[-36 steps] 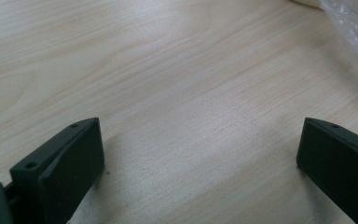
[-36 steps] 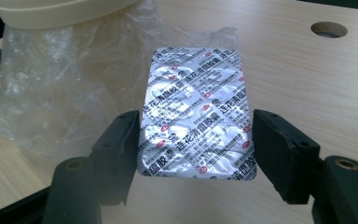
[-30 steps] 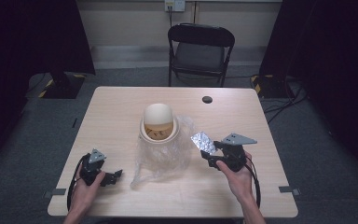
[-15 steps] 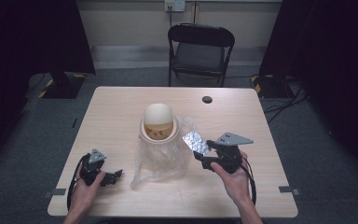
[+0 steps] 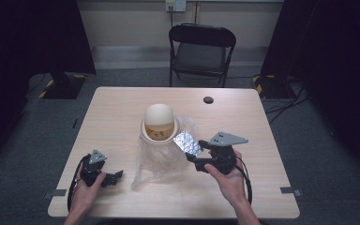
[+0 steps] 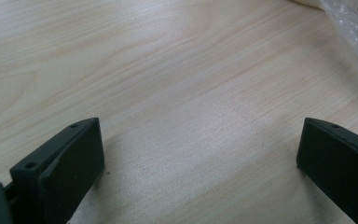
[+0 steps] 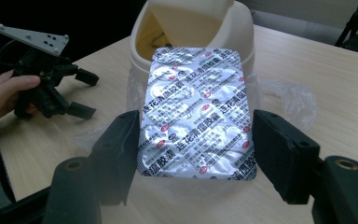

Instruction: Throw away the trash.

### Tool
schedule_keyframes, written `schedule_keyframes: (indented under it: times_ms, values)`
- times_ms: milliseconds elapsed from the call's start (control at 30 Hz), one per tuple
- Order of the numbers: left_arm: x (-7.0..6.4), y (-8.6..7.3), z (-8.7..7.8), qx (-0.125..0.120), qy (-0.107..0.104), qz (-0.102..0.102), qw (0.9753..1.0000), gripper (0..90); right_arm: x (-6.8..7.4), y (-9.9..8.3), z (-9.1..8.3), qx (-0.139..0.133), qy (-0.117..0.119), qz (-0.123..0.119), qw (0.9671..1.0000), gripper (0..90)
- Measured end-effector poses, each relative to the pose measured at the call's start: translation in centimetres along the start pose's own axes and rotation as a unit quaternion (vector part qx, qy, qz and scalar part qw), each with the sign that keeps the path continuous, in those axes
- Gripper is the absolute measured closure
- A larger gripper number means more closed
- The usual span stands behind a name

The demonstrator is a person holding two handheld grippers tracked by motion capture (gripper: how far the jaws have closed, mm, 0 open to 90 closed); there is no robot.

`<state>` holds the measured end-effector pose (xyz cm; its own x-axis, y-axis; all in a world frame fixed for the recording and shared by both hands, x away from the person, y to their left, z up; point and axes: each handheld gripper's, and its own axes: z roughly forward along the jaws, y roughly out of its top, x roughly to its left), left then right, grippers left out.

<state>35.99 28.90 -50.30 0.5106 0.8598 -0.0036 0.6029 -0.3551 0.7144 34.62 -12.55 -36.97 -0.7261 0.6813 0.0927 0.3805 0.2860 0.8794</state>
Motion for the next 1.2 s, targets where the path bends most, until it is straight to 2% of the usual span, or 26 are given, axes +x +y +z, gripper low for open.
schedule_keyframes:
  times_ms: [233,533,833,1200]
  values:
    - [0.0,0.0,0.0,0.0,0.0,-0.001,1.0,0.2,0.9,1.6,1.0,-0.003,0.019,-0.01,0.9998,33.9]
    - [0.0,0.0,0.0,0.0,0.0,-0.001,1.0,0.2,1.5,2.8,4.7,0.032,0.047,-0.013,0.9983,33.9]
    - [0.0,0.0,0.0,0.0,-0.001,0.0,1.0,0.2,1.7,3.1,6.1,0.05,0.034,-0.013,0.9981,33.9]
    - [0.0,0.0,0.0,0.0,0.0,-0.001,1.0,0.2,1.6,3.9,6.2,0.048,0.031,-0.01,0.9983,33.8]
